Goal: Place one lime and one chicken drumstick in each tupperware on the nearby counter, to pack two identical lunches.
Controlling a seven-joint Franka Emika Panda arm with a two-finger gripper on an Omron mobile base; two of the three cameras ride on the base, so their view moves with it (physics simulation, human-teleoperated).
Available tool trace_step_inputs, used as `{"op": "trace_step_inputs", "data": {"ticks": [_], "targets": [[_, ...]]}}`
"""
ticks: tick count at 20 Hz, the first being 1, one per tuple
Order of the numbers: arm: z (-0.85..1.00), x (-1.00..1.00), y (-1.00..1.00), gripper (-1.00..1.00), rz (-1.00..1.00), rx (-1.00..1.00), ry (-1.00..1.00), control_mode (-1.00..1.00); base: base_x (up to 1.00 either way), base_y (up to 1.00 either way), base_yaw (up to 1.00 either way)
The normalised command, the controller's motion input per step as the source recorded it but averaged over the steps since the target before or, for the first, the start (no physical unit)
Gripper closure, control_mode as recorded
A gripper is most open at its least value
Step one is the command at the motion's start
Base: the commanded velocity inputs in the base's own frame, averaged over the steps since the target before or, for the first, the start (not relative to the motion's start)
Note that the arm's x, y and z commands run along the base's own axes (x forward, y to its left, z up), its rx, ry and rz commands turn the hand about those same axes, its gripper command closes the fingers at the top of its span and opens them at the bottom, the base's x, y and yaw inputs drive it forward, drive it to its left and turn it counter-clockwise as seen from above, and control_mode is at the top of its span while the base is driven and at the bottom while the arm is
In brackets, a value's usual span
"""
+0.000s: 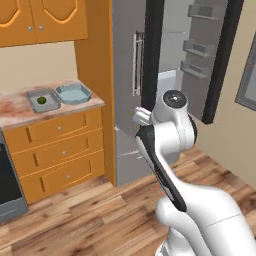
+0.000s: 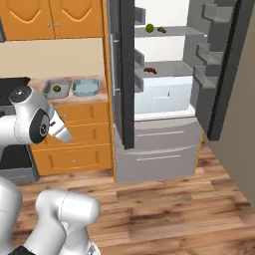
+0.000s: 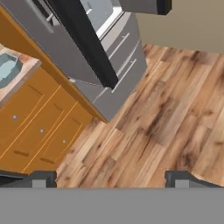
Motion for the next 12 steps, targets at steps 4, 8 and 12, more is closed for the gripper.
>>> {"op": "trace_step_inputs", "data": {"ticks": [4, 8, 12], "targets": [[0.00, 0.00, 0.00, -1.00, 0.00, 0.00, 0.00, 1.00, -0.24, -1.00, -0.17], [0.00, 0.00, 0.00, -1.00, 0.00, 0.00, 0.00, 1.00, 0.36, -1.00, -0.06], [0.00, 0.00, 0.00, -1.00, 0.00, 0.00, 0.00, 1.00, 0.98, -1.00, 0.02]]}}
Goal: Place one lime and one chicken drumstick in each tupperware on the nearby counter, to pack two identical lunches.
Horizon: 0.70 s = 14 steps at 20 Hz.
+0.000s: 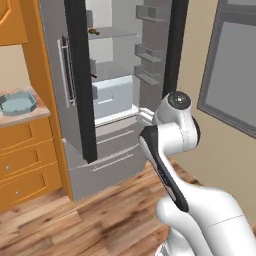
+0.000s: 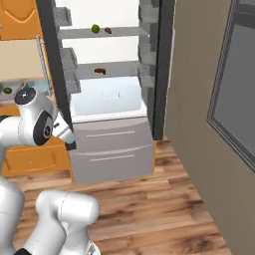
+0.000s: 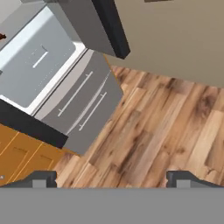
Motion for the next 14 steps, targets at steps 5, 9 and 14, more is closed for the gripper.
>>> {"op": "trace_step_inputs", "data": {"ticks": [5, 9, 14], "targets": [[0.00, 0.00, 0.00, -1.00, 0.00, 0.00, 0.00, 1.00, 1.00, -0.92, 0.06], [0.00, 0.00, 0.00, -1.00, 0.00, 0.00, 0.00, 1.00, 0.90, -0.49, 0.33], [0.00, 0.00, 0.00, -1.00, 0.00, 0.00, 0.00, 1.00, 0.71, -0.13, 0.46]]}}
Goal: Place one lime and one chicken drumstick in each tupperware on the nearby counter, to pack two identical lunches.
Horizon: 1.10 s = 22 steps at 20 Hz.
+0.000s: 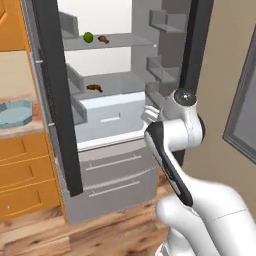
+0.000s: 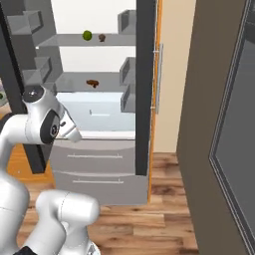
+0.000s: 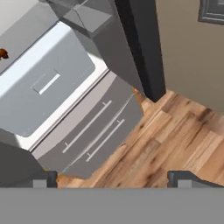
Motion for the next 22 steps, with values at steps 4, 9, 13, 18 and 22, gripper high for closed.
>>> {"op": "trace_step_inputs", "data": {"ticks": [4, 9, 13, 18, 22], "targets": [[0.00, 0.00, 0.00, -1.00, 0.00, 0.00, 0.00, 1.00, 0.21, -0.06, 0.51], [0.00, 0.00, 0.00, -1.00, 0.00, 0.00, 0.00, 1.00, 0.15, -0.17, 0.11], [0.00, 0.00, 0.00, -1.00, 0.00, 0.00, 0.00, 1.00, 0.55, -0.62, 0.00], [0.00, 0.00, 0.00, -1.00, 0.00, 0.00, 0.00, 1.00, 0.59, -0.35, 0.00], [0.00, 0.00, 0.00, -1.00, 0.00, 0.00, 0.00, 1.00, 0.99, 0.00, 0.00]]}}
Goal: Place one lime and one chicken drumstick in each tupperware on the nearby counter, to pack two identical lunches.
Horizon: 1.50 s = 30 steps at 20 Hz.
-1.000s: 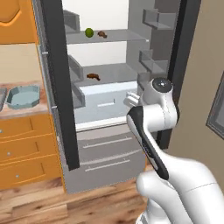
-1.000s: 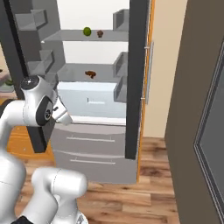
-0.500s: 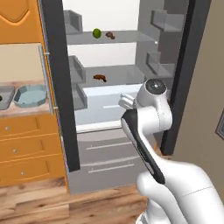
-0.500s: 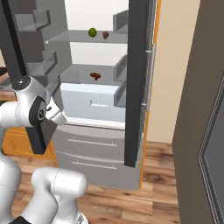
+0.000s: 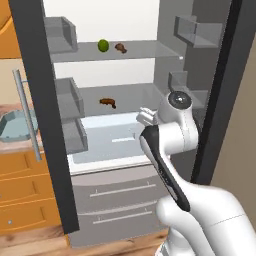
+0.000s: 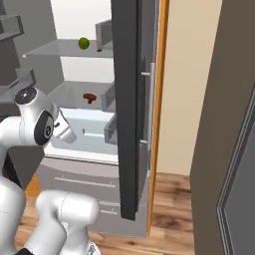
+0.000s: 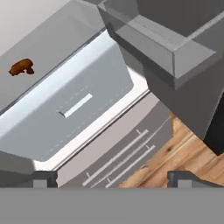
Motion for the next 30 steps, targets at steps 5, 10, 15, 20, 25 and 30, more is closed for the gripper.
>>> {"op": "trace_step_inputs", "data": {"ticks": [5, 10, 15, 20, 25, 30], "targets": [[0.00, 0.00, 0.00, -1.00, 0.00, 0.00, 0.00, 1.00, 0.86, 0.04, 0.00], [0.00, 0.00, 0.00, -1.00, 0.00, 0.00, 0.00, 1.00, 0.73, 0.35, -0.02], [0.00, 0.00, 0.00, -1.00, 0.00, 0.00, 0.00, 1.00, 0.45, 0.48, -0.04], [0.00, 0.00, 0.00, -1.00, 0.00, 0.00, 0.00, 1.00, 0.12, 0.25, 0.00], [0.00, 0.05, 0.05, -1.00, 0.10, -0.02, 0.00, -1.00, 0.00, 0.00, 0.00], [0.00, 0.11, 0.27, -1.00, 0.54, -0.10, 0.00, -1.00, 0.00, 0.00, 0.00]]}}
